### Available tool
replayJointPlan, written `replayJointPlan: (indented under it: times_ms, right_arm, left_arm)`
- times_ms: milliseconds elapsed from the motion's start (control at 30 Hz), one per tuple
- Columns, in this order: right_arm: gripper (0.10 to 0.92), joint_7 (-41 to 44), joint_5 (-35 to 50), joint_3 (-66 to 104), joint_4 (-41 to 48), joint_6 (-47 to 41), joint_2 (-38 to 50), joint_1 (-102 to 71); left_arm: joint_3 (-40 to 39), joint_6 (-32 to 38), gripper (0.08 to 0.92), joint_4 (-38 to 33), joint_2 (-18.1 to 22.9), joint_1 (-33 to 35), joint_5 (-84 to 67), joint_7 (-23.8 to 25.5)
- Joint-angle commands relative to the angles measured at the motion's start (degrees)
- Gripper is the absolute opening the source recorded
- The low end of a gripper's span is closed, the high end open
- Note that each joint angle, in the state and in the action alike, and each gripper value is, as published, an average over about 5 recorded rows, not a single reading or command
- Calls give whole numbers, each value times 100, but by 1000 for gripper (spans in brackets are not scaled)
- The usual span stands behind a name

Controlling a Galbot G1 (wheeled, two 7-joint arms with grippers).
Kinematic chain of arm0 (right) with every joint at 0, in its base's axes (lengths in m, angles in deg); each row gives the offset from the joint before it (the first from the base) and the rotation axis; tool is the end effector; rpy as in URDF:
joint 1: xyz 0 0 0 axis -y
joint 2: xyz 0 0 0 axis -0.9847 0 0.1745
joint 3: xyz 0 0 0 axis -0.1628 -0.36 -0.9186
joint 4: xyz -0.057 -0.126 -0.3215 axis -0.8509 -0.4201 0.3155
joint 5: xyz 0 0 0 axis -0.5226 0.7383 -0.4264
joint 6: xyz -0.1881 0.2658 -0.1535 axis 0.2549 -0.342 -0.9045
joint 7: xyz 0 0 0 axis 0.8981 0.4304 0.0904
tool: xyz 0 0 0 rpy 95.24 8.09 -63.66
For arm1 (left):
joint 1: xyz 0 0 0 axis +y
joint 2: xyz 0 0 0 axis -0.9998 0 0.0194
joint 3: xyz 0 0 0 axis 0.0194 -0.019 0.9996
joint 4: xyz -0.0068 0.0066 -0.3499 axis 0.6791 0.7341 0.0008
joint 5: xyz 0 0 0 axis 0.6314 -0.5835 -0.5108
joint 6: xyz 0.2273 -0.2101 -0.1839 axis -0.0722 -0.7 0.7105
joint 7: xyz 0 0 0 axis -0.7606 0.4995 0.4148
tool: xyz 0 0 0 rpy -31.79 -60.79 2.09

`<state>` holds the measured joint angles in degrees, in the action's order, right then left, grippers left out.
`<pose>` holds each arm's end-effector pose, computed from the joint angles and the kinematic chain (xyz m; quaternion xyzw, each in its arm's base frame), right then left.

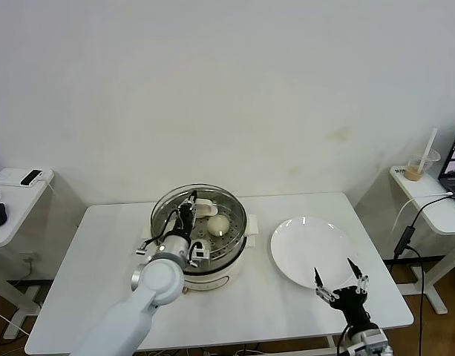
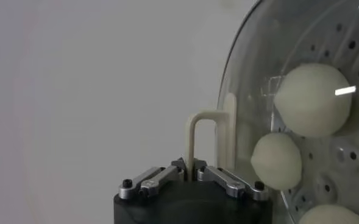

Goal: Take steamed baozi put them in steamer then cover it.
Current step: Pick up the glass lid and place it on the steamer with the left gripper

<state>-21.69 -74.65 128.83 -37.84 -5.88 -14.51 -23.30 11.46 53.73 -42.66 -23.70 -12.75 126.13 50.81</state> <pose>0.1634 -0.0896 -0.3290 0.0429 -0.9871 0.1501 0.0346 0.3571 -0.0536 -0.2509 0.0680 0.6864 0.7236 0.0239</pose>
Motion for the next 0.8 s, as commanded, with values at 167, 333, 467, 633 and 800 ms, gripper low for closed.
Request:
replayJointPlan:
  times_ms: [167,333,467,633,800]
  right_arm:
    - [823,1,-38,-76,3,-12,-18,4]
    - [823,9,-59,-92,5,-6,-26,-7]
    - [823,22,-68,-91,3,-4,-23,-14]
    - [823,28,-69,-112,9,-9,-17,-7]
    - [823,28,-71,-127,19,-13,-9,-5]
  left_arm:
    - [15,-8,145,-30,166,178,131,51]
    - [38,-18,145,14,198,177,42,48]
    - [58,-34,145,-5,211,213,-76,23]
    - [68,-94,165,-137,226,277,-294,-53]
    - [100,-105,288,-369,188,396,-440,-160]
